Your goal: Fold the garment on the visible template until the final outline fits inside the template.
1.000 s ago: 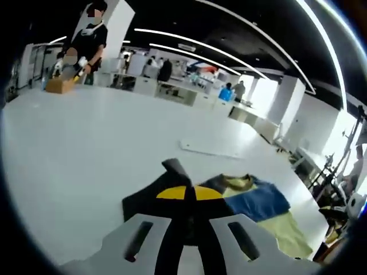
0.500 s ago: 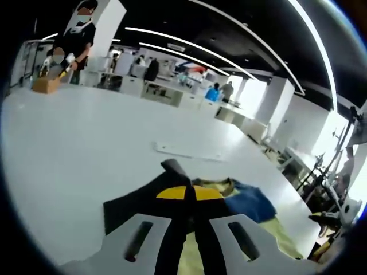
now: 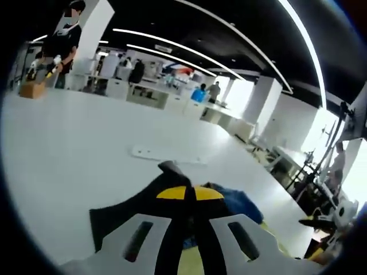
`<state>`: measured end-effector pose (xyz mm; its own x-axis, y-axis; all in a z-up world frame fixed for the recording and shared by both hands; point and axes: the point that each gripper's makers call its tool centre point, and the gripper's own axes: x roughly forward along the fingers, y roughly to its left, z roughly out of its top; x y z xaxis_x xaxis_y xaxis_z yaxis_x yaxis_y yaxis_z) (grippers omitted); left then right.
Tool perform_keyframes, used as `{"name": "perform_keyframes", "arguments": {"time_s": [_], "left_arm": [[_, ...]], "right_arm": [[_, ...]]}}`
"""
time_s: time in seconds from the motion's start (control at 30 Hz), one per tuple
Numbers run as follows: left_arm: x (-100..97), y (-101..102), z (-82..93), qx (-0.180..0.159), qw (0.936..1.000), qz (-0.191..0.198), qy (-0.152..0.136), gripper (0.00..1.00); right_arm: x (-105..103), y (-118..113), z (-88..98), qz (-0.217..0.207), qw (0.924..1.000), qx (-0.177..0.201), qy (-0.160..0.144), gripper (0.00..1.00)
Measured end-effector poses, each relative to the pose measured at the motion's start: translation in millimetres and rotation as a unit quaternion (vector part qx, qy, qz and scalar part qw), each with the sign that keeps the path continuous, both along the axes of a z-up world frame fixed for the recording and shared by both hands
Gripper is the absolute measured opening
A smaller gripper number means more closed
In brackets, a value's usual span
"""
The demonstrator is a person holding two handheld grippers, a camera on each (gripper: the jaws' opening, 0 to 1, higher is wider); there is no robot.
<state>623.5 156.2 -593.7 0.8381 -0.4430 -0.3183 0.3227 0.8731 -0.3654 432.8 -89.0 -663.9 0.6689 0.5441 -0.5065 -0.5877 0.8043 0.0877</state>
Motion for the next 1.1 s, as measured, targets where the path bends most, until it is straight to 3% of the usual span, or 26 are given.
{"name": "perform_keyframes", "arguments": {"time_s": [0.47,0.8,0.9,1.1], "left_arm": [[4.6,-40,-0.5,-0.029,0.9989,-0.036,0.009,0.00],[3.7,-71,-5.2,-0.022,0.9977,-0.064,0.011,0.00],[4.0,-80,-9.0,-0.006,0.9972,-0.074,0.009,0.00],[8.4,-96,-8.2,-0.015,0.9964,-0.083,0.008,0.00]], "right_arm": [[1,-3,-3.8,-0.004,1.0000,-0.005,0.005,0.99],[1,-5,-7.1,-0.009,0.9999,-0.003,0.009,0.99],[1,-6,-7.9,-0.013,0.9999,-0.002,0.010,0.99],[0,-9,-10.6,-0.014,0.9998,-0.006,0.015,0.99]]}}
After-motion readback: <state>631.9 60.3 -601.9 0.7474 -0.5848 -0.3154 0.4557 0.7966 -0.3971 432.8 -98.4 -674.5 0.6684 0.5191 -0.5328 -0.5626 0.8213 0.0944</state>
